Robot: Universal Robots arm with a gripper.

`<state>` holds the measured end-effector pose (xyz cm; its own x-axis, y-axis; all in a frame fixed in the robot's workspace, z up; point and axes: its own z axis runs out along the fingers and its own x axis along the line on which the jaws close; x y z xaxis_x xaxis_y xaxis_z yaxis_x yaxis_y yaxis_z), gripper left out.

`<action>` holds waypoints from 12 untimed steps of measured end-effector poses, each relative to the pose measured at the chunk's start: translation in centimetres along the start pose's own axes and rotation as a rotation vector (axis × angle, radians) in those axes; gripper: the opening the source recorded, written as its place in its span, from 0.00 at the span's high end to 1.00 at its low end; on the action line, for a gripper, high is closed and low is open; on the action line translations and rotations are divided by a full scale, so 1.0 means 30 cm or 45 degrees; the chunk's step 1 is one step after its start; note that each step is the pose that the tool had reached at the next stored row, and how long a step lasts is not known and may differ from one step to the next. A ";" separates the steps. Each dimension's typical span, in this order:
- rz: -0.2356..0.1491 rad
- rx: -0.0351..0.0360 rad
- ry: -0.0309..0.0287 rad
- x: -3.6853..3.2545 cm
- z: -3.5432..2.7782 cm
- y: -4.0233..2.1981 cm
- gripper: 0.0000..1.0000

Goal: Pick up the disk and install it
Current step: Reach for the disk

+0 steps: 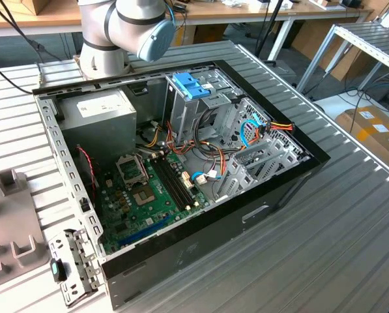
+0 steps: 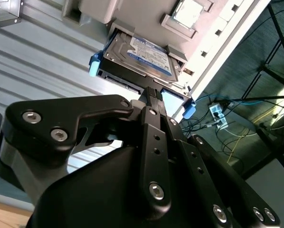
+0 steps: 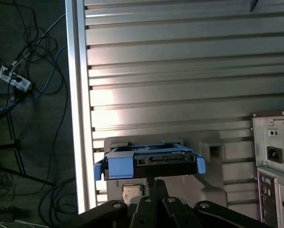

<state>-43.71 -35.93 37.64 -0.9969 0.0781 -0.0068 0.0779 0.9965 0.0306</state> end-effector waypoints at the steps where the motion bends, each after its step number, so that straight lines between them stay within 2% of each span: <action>1: 0.000 0.0007 0.0116 0.000 0.001 0.000 0.89; 2: 0.001 0.0013 0.0170 0.000 0.001 0.000 0.89; 7: -0.002 0.0023 0.0175 0.000 0.005 0.003 0.89; 10: -0.016 0.0021 0.0177 0.002 0.017 0.017 0.89; 12: -0.021 0.0022 0.0179 0.005 0.030 0.037 0.89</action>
<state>-43.77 -34.79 36.78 -0.9981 0.0612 0.0068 0.0614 0.9977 0.0289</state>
